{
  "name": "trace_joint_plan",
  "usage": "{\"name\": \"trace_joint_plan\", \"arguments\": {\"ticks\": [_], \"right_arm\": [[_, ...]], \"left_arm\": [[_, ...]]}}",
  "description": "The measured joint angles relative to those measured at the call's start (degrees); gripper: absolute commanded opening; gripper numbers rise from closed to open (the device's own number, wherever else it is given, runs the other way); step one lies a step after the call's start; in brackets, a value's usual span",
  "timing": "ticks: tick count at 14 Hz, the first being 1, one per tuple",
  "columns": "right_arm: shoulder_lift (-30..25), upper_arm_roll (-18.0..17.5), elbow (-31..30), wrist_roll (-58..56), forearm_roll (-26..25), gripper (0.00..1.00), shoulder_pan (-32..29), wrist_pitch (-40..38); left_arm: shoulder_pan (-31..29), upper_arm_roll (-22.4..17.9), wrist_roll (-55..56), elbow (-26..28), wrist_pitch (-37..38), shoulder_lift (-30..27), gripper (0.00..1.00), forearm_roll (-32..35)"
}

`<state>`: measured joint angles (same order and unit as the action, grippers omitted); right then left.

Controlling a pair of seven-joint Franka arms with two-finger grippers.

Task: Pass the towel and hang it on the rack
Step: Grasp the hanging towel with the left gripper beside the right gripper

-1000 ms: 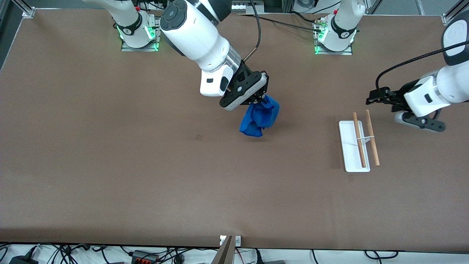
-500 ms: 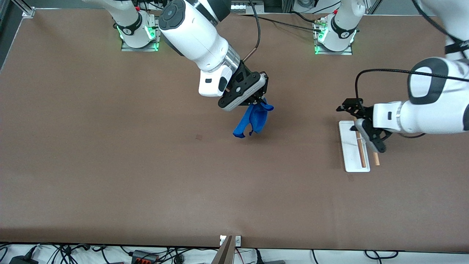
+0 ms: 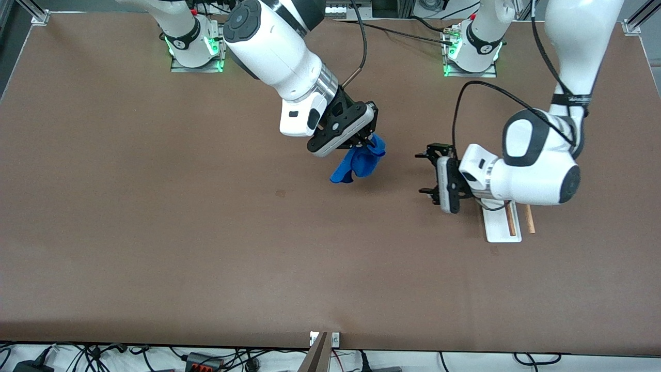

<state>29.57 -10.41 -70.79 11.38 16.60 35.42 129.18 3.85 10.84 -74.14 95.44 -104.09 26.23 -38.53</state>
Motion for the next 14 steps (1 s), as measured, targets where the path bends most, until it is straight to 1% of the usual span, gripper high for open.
{"name": "trace_joint_plan", "arguments": {"ticks": [3,5,7,10,14], "right_arm": [[0.02,0.03,0.00,0.00,0.00,0.00,-0.04,0.00],[0.04,0.03,0.00,0.00,0.00,0.00,-0.04,0.00],[0.08,0.03,0.00,0.00,0.00,0.00,-0.04,0.00],[0.29,0.04,0.00,0.00,0.00,0.00,-0.04,0.00],[0.45,0.05,0.00,0.00,0.00,0.00,-0.04,0.01]], "left_arm": [[-0.01,1.07,-5.72,1.95,-0.98,0.28,1.00,-1.49],[-0.06,2.42,-7.13,2.44,-1.31,0.28,1.00,-3.09],[-0.03,4.88,-7.21,2.70,-3.96,0.27,1.00,-3.66],[0.05,8.66,-7.21,4.46,-8.99,0.27,1.00,-3.97],[0.07,9.59,-7.24,5.63,-10.55,0.27,1.00,-3.97]]}}
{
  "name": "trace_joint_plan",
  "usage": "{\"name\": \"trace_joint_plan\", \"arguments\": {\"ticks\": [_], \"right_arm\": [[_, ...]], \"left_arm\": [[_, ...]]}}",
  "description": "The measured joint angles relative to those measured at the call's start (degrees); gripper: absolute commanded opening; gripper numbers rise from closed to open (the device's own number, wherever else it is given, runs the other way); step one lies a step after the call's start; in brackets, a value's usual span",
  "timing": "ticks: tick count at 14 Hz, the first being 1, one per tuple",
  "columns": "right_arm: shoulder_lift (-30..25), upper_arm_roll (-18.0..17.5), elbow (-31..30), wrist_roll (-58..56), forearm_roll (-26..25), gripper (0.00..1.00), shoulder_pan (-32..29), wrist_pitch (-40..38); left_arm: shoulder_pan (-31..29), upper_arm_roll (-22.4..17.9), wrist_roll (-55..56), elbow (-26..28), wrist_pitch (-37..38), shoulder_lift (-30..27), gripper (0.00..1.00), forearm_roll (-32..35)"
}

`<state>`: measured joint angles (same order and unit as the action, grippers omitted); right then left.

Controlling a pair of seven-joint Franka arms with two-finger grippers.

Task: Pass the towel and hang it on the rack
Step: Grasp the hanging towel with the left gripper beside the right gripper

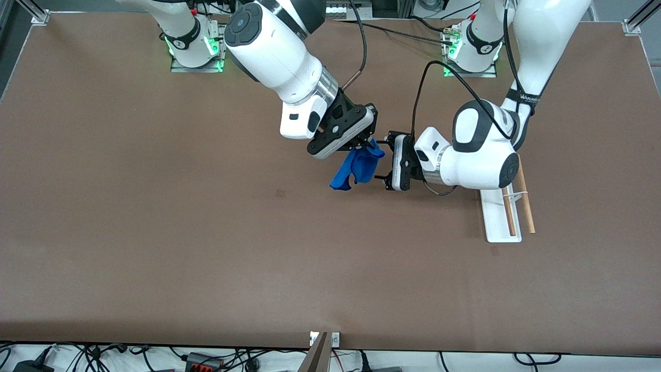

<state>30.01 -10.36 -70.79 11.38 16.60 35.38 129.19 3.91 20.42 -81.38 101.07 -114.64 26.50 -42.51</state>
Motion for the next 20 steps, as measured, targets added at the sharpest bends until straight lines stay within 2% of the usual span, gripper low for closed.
{"name": "trace_joint_plan", "arguments": {"ticks": [2,3,5,6,8,9,10,14,15,16,17,20], "right_arm": [[0.05,0.00,0.00,0.00,0.00,0.00,0.00,0.01],[0.07,0.00,0.00,0.00,0.00,0.00,0.00,0.01],[0.09,0.02,0.00,0.00,0.00,0.00,-0.01,0.02],[0.10,0.02,0.00,0.00,0.00,0.00,-0.01,0.02],[0.13,0.03,0.00,0.00,0.00,0.00,-0.02,0.02],[0.14,0.07,0.00,0.00,0.00,0.00,-0.03,0.02],[0.14,0.09,0.00,0.00,0.00,0.00,-0.04,0.03],[0.16,0.11,0.00,0.00,0.00,0.00,-0.11,0.03],[0.18,0.12,0.00,0.00,0.00,0.04,-0.14,0.03],[0.19,0.14,0.00,0.00,0.00,0.54,-0.18,0.03],[0.20,0.14,0.00,0.00,0.00,1.00,-0.22,0.03],[0.27,0.14,0.00,0.04,0.00,1.00,-0.26,-0.04]], "left_arm": [[-0.04,1.08,-0.19,0.75,-1.76,0.00,0.99,0.00],[-0.04,1.68,-0.35,1.05,-2.64,0.00,0.90,0.00],[-0.04,2.23,-0.62,1.20,-3.22,0.00,0.60,-0.01],[-0.04,2.27,-1.24,1.20,-3.55,0.00,0.40,-0.02],[-0.04,2.30,-3.84,1.20,-5.94,0.00,0.19,-0.04],[-0.02,2.31,-4.43,1.22,-6.93,0.01,0.04,-0.17],[-0.02,2.31,-4.59,1.26,-7.51,0.07,0.01,-0.65],[-0.02,2.31,-4.66,1.55,-8.15,0.24,0.01,-2.22],[-0.02,2.30,-4.64,1.60,-8.24,0.24,0.01,-2.30],[-0.03,2.29,-4.64,1.65,-8.33,0.24,0.01,-2.31],[-0.05,2.27,-4.59,1.70,-8.43,0.24,0.01,-2.32],[-0.54,2.06,-3.59,1.73,-8.62,0.24,0.01,-2.35]]}}
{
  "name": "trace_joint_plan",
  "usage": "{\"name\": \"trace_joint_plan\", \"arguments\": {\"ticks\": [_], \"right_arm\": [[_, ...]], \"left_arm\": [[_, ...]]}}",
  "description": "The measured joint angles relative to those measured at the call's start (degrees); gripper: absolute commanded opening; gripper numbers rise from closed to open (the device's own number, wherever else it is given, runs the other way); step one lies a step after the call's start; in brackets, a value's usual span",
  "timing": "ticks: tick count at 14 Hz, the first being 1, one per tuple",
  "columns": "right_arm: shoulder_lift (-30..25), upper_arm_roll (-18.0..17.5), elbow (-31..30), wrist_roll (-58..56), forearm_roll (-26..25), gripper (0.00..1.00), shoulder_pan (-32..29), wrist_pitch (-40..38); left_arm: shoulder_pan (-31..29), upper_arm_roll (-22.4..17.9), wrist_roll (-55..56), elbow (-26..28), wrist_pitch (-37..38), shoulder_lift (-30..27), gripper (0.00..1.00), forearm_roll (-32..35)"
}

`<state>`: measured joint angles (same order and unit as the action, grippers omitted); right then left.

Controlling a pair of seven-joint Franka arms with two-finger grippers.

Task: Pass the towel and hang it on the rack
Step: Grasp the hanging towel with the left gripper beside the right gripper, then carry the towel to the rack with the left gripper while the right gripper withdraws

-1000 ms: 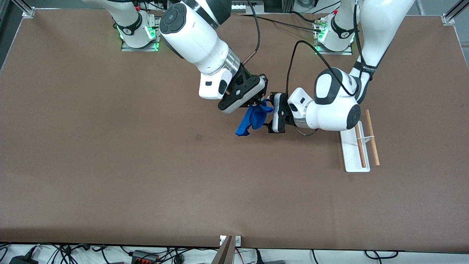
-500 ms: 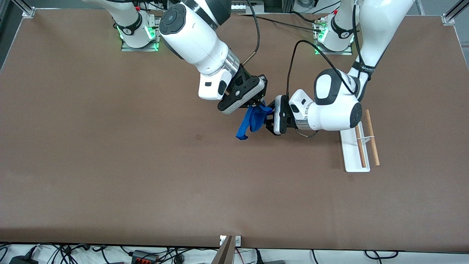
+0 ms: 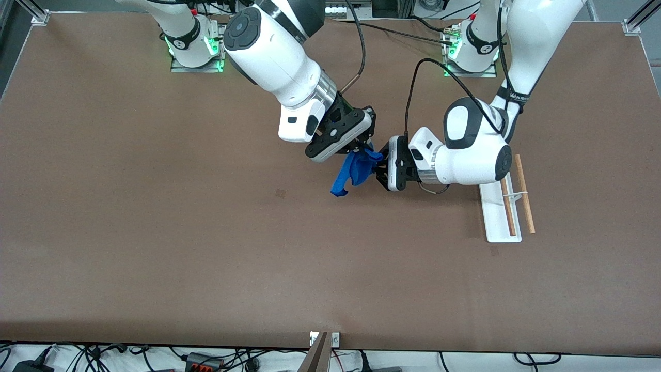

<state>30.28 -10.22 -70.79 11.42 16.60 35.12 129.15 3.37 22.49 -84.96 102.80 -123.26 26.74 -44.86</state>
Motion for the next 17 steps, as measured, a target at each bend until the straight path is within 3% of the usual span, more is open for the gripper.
{"name": "trace_joint_plan", "arguments": {"ticks": [5,9,11,14,17], "right_arm": [[0.24,0.05,-0.04,0.35,0.00,1.00,-0.26,-0.17],[-0.35,-0.01,0.07,3.31,-0.15,1.00,0.30,-0.42],[-0.93,0.24,0.09,3.67,-3.00,1.00,0.25,-4.35],[-2.41,3.15,0.17,4.15,-10.32,1.00,0.06,-14.66],[-3.32,9.63,0.19,4.15,-11.99,1.00,-0.22,-23.51]], "left_arm": [[-2.44,-0.41,1.19,-0.04,1.17,-1.18,0.01,0.30],[-6.96,-0.76,11.03,-0.52,9.24,-5.59,0.01,10.66],[-9.78,-1.01,13.52,-0.96,13.22,-7.43,0.01,12.74],[-14.78,-1.64,17.20,-3.09,16.86,-7.73,0.00,18.62],[-16.78,-1.92,23.43,-5.73,21.32,-7.47,0.00,24.71]]}}
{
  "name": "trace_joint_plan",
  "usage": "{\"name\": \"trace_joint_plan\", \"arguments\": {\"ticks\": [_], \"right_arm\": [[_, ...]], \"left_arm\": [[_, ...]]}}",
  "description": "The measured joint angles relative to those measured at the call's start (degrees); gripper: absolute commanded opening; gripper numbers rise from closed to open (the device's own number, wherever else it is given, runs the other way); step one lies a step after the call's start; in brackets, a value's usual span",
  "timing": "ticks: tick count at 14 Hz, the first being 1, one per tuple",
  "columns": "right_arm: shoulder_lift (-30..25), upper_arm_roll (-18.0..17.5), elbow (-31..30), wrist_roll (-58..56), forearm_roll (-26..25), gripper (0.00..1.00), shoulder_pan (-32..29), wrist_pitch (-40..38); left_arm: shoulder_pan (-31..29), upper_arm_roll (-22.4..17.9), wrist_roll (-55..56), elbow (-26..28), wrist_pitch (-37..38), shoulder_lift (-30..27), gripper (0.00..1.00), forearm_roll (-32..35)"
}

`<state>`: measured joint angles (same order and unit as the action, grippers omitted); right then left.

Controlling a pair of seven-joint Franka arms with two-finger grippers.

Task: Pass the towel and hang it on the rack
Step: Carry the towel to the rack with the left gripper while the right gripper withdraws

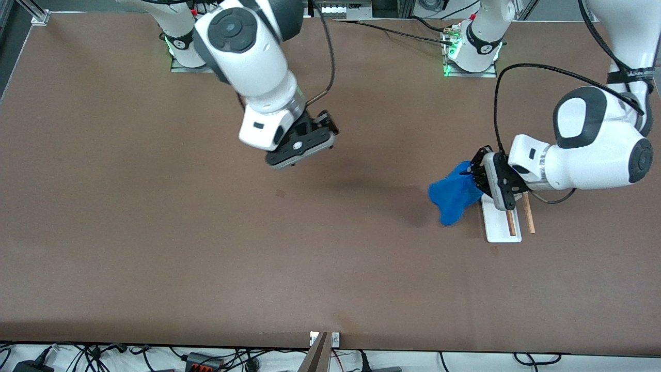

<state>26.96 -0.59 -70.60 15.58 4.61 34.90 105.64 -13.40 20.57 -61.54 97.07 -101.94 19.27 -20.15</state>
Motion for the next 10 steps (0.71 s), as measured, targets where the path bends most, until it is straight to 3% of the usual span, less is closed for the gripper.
{"name": "trace_joint_plan", "arguments": {"ticks": [4,10], "right_arm": [[0.69,10.05,-2.38,-0.26,-0.09,1.00,-1.05,-3.33],[0.92,14.64,-3.73,-0.22,-0.37,1.00,-6.58,-5.37]], "left_arm": [[-1.73,-0.26,8.15,-1.23,2.83,0.14,0.00,2.75],[-7.15,-0.93,9.00,-1.24,3.26,3.24,0.00,4.66]]}}
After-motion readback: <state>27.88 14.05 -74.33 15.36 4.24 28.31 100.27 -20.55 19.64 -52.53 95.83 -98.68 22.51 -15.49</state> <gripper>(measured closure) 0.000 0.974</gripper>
